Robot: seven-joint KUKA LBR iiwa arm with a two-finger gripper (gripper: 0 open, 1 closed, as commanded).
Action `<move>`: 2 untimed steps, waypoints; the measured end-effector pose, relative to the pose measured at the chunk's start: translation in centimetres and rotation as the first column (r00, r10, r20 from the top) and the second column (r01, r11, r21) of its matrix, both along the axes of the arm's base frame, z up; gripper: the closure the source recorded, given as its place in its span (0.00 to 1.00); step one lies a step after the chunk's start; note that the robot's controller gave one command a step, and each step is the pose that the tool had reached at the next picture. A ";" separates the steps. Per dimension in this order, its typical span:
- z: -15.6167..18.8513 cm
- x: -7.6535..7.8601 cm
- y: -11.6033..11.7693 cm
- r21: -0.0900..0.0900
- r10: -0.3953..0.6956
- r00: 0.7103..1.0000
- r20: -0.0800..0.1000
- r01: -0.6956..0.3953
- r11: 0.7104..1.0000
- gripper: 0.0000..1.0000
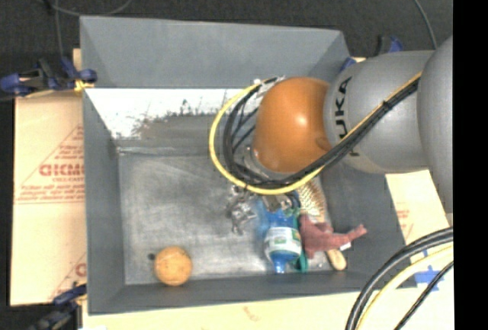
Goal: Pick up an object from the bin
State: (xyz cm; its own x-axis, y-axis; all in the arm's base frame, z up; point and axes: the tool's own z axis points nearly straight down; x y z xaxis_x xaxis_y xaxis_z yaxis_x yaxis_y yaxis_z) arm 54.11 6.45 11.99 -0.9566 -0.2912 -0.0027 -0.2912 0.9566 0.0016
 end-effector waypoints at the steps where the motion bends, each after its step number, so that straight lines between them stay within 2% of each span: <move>1: 6.8 -2.1 -5.3 -0.002 -0.079 0.997 0.001 0.079 0.997 0.00; 2: 6.8 -2.1 -5.2 -0.001 -0.079 0.997 0.001 0.079 0.997 0.00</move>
Offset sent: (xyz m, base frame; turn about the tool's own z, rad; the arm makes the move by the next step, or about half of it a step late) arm 0.0000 0.0000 0.0000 0.0000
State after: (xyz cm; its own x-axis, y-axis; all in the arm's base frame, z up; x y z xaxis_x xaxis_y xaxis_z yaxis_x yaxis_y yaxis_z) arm 52.04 1.23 18.81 -0.9767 -0.2147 -0.0029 -0.2147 0.9767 0.0004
